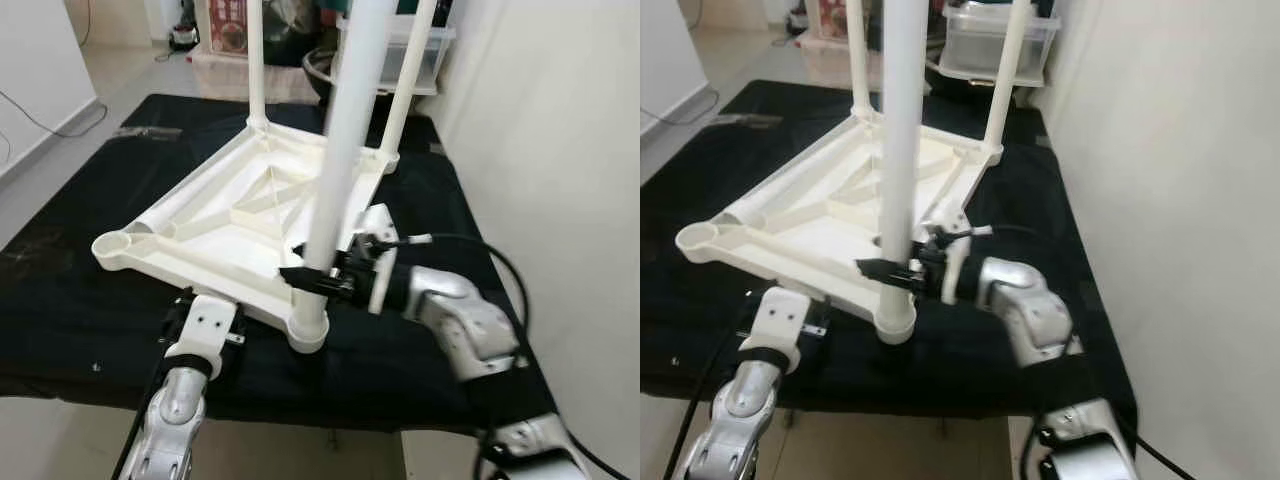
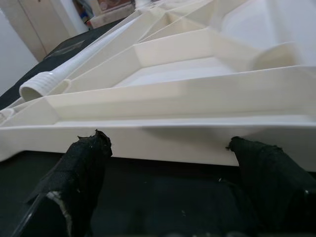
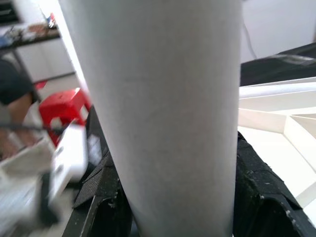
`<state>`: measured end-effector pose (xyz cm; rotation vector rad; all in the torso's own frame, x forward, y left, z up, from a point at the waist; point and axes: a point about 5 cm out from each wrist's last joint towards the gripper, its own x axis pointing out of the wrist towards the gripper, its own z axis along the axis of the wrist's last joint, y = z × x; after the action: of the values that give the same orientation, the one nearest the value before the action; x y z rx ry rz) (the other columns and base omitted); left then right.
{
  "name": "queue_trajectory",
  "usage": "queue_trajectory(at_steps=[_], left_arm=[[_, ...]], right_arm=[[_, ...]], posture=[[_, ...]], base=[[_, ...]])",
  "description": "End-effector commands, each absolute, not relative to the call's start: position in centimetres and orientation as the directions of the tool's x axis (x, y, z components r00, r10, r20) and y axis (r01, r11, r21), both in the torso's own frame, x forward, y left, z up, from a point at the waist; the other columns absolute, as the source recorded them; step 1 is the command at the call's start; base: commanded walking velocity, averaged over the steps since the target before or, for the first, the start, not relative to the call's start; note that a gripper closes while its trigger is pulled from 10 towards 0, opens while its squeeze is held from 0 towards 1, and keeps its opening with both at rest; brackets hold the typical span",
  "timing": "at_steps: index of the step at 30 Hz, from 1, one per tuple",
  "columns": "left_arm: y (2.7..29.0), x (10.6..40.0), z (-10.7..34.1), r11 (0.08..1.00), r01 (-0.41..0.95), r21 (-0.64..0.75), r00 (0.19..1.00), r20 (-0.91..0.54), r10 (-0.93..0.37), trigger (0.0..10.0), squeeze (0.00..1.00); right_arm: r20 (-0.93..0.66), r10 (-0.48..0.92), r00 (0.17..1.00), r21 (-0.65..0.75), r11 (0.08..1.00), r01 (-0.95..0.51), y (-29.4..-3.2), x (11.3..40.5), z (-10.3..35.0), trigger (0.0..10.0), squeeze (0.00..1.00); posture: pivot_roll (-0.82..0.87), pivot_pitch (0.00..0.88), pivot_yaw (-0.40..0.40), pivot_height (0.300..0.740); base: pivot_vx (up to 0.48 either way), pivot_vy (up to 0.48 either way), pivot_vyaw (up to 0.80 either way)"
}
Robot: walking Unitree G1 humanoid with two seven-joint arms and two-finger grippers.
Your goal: Building children table
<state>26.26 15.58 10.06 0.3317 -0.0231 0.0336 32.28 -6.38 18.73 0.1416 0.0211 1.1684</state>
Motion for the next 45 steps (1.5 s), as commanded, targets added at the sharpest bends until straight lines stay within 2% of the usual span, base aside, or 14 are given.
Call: queue_trajectory(at_steps=[1, 5, 11, 13, 14, 16, 17, 20, 21, 33, 34, 38, 41, 45], left_arm=[[15.5, 26.1, 9.8, 0.943, -0.031, 0.331, 0.999, 0.019, 0.026, 10.0, 0.00], [15.8, 25.8, 9.7, 0.942, -0.037, 0.333, 0.999, 0.016, 0.033, 10.0, 0.00], [15.6, 25.6, 9.6, 0.942, -0.031, 0.333, 1.000, 0.009, 0.029, 10.0, 0.00], [15.6, 25.6, 9.5, 0.943, -0.026, 0.333, 1.000, 0.006, 0.026, 10.0, 0.00], [15.6, 25.5, 9.5, 0.943, -0.023, 0.333, 1.000, 0.003, 0.023, 10.0, 0.00], [15.4, 25.5, 9.4, 0.943, -0.015, 0.333, 1.000, -0.001, 0.016, 10.0, 0.00], [15.3, 25.6, 9.4, 0.943, -0.011, 0.332, 1.000, -0.001, 0.012, 10.0, 0.00], [15.2, 25.8, 9.5, 0.943, -0.009, 0.331, 1.000, 0.002, 0.009, 10.0, 0.00], [15.3, 25.9, 9.5, 0.943, -0.012, 0.331, 1.000, 0.005, 0.011, 10.0, 0.00], [15.5, 26.1, 9.6, 0.943, -0.028, 0.333, 1.000, 0.013, 0.026, 10.0, 0.00], [15.5, 26.1, 9.7, 0.942, -0.033, 0.334, 0.999, 0.017, 0.028, 10.0, 0.00], [15.7, 26.1, 9.7, 0.942, -0.037, 0.334, 0.999, 0.018, 0.033, 10.0, 0.00], [15.7, 25.9, 9.6, 0.942, -0.037, 0.334, 0.999, 0.015, 0.034, 10.0, 0.00], [15.4, 25.8, 9.5, 0.943, -0.030, 0.331, 1.000, 0.010, 0.028, 10.0, 0.00]], right_arm=[[0.072, 0.908, 0.414, 0.150, 0.400, -0.904, -6.6, 32.7, 18.6, 0.0, 0.00], [-0.271, 0.267, 0.925, 0.170, 0.959, -0.227, -12.3, 36.0, 14.3, 0.0, 0.00], [-0.310, -0.186, 0.932, -0.040, 0.982, 0.182, -17.0, 33.7, 12.8, 0.0, 0.00], [-0.253, -0.134, 0.958, -0.014, 0.991, 0.135, -16.6, 32.9, 13.8, 2.3, 0.00], [-0.198, -0.017, 0.980, 0.004, 1.000, 0.018, -15.4, 32.4, 14.8, 10.0, 0.00], [-0.032, 0.273, 0.961, 0.132, 0.955, -0.267, -12.7, 32.1, 17.1, 10.0, 0.38], [0.022, 0.422, 0.906, 0.182, 0.890, -0.418, -11.3, 32.1, 18.0, 10.0, 1.00], [0.078, 0.593, 0.801, 0.208, 0.776, -0.595, -10.0, 32.2, 19.2, 10.0, 0.91], [0.137, 0.704, 0.697, 0.127, 0.685, -0.717, -9.3, 32.1, 20.4, 10.0, 0.00], [-0.047, 0.984, 0.175, -0.101, 0.169, -0.980, -5.9, 29.7, 19.1, 10.0, 0.00], [-0.081, 0.991, 0.109, -0.069, 0.104, -0.992, -5.5, 28.9, 17.7, 0.0, 0.00], [-0.053, 0.970, 0.238, -0.032, 0.236, -0.971, -5.4, 30.0, 17.5, 0.0, 0.00], [-0.074, 0.755, 0.652, 0.009, 0.654, -0.756, -7.0, 33.8, 17.1, 0.0, 0.00], [-0.265, -0.058, 0.963, 0.079, 0.993, 0.082, -15.1, 35.9, 14.0, 0.0, 0.00]], posture=[[0.06, 0.000, -0.102, 0.740], [0.05, 0.000, -0.099, 0.740], [0.04, 0.000, -0.084, 0.740], [0.04, 0.000, -0.081, 0.740], [0.03, 0.000, -0.075, 0.740], [0.03, 0.000, -0.075, 0.740], [0.03, 0.000, -0.071, 0.740], [0.03, 0.000, -0.072, 0.740], [0.04, 0.000, -0.075, 0.740], [0.06, 0.000, -0.098, 0.740], [0.06, 0.000, -0.099, 0.740], [0.06, 0.000, -0.094, 0.740], [0.05, 0.000, -0.093, 0.740], [0.04, 0.000, -0.088, 0.740]], base=[[0.000, 0.000, 0.00], [0.000, 0.000, 0.00], [0.000, 0.000, 0.00], [0.000, 0.000, 0.00], [0.000, 0.000, 0.00], [0.000, 0.000, 0.00], [0.000, 0.000, 0.00], [0.000, 0.000, 0.00], [0.000, 0.000, 0.00], [0.000, 0.000, 0.00], [0.000, 0.000, 0.00], [0.000, 0.000, 0.00], [0.000, 0.000, 0.00], [0.000, 0.000, 0.00]])
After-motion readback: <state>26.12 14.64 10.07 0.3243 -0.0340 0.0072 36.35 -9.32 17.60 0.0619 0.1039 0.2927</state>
